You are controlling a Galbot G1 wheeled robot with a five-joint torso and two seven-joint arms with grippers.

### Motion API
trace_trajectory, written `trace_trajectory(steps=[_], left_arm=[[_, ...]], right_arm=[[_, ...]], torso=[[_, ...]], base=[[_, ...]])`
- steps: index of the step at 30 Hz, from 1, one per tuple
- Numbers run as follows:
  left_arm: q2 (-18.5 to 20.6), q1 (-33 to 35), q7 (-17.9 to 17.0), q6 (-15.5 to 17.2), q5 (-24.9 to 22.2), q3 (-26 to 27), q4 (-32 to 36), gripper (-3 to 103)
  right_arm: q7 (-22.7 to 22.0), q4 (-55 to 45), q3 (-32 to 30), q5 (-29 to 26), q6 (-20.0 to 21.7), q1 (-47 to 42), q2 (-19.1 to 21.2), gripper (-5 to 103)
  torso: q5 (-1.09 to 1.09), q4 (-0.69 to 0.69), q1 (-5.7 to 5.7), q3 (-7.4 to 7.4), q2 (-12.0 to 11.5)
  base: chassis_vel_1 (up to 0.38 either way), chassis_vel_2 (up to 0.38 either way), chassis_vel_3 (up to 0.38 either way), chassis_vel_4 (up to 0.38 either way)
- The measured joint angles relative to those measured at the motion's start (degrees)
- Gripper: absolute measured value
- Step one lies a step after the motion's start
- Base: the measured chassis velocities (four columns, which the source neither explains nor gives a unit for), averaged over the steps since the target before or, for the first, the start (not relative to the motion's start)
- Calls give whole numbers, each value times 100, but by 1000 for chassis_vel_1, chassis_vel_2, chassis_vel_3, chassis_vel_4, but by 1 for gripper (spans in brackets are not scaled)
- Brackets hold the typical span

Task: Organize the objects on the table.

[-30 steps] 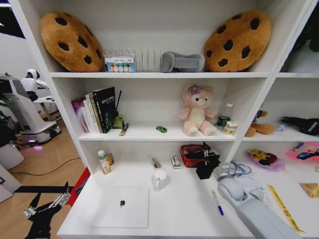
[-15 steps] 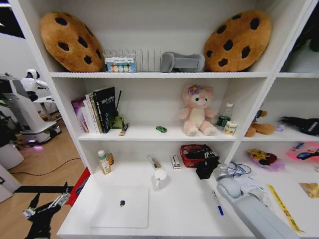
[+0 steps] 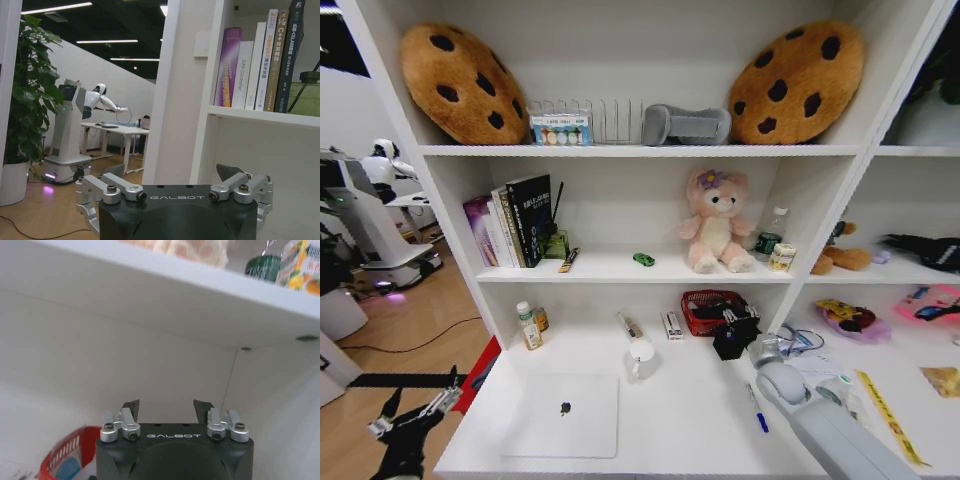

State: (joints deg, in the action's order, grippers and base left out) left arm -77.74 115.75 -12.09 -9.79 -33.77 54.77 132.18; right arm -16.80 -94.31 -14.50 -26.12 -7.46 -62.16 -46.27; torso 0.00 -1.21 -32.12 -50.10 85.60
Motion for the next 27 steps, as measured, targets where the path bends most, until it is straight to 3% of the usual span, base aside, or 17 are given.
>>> trace_trajectory(steps=[5,11,16,19,25,27], left_arm=[[-8,2,4,-18,-8,15,14,100],[-9,21,45,-33,11,0,62,100],[0,41,84,-80,59,-73,75,100],[-27,35,91,-100,77,-124,73,100],[-114,25,111,-140,94,-187,49,100],[-92,47,134,-178,102,-192,-4,100]], right_arm=[[-59,-1252,-680,-91,251,-1056,176,85],[-23,-2363,-1423,153,288,-2413,109,100],[13,-2923,-1957,929,-9,-3993,-379,100],[-48,-2956,-2115,1105,-84,-4331,-577,100],[-144,-2865,-2314,1108,-149,-4738,-851,100],[-242,-2723,-2328,871,-32,-4776,-896,100]], torso=[[-1,-2,0,1,0],[-2,1,1,1,0],[-1,-5,1,1,1],[0,-2,1,1,1],[0,-2,1,1,0],[0,-1,1,1,0]], base=[[0,0,0,0],[0,0,0,0],[0,0,0,0],[0,0,0,0],[0,0,0,0],[0,0,0,0]])
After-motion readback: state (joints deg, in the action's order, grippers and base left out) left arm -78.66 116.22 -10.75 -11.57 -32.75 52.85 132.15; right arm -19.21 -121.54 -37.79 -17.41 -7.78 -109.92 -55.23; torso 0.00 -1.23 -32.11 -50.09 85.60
